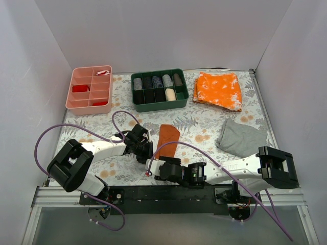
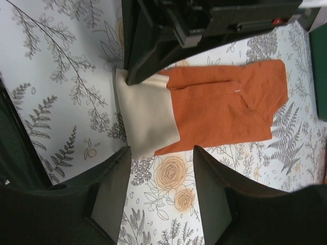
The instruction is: Roll the underwear
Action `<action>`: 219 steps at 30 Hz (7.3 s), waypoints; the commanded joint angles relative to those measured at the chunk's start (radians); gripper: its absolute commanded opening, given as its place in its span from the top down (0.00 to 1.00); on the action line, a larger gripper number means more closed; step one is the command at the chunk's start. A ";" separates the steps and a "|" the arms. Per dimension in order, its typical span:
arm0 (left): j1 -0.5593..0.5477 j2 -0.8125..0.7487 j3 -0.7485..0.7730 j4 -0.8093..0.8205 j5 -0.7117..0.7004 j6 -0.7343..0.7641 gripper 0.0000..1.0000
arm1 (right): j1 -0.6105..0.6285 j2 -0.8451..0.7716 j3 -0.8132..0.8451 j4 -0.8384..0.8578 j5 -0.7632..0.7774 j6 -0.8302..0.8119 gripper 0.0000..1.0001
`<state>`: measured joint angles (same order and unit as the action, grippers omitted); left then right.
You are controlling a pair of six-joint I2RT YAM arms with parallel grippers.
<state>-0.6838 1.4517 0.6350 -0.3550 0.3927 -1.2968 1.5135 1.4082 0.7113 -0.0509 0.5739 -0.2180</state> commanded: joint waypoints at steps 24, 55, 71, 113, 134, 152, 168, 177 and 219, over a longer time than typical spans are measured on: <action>0.007 -0.017 0.005 -0.055 -0.025 0.025 1.00 | -0.015 0.101 0.028 0.092 -0.071 -0.009 0.49; 0.009 -0.010 0.012 -0.061 -0.014 0.037 1.00 | -0.041 0.201 -0.024 0.077 -0.071 0.057 0.69; 0.026 -0.250 0.014 -0.071 -0.222 -0.051 0.47 | -0.082 0.183 -0.018 0.098 -0.232 0.146 0.98; 0.030 -0.507 -0.281 0.297 -0.129 -0.160 0.30 | -0.805 0.370 0.016 0.405 -1.467 0.551 0.99; -0.025 -0.314 -0.419 0.613 -0.261 -0.234 0.35 | -0.854 0.466 0.051 0.365 -1.459 0.594 0.99; -0.037 -0.310 -0.371 0.489 -0.333 -0.194 0.57 | -0.854 0.451 0.053 0.359 -1.441 0.592 0.99; -0.048 -0.297 -0.331 0.479 -0.293 -0.137 0.63 | -0.855 0.445 0.047 0.361 -1.434 0.597 0.99; -0.082 -0.209 -0.245 0.404 -0.330 -0.095 0.63 | -0.854 0.428 0.047 0.356 -1.430 0.600 0.98; -0.117 -0.034 -0.147 0.252 -0.410 -0.133 0.69 | -0.616 0.139 0.004 0.059 -0.842 0.259 0.84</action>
<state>-0.7952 1.3949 0.5137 0.0444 0.0399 -1.4479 0.8871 1.5146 0.6918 0.0254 -0.2714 0.0509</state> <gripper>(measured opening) 0.309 0.265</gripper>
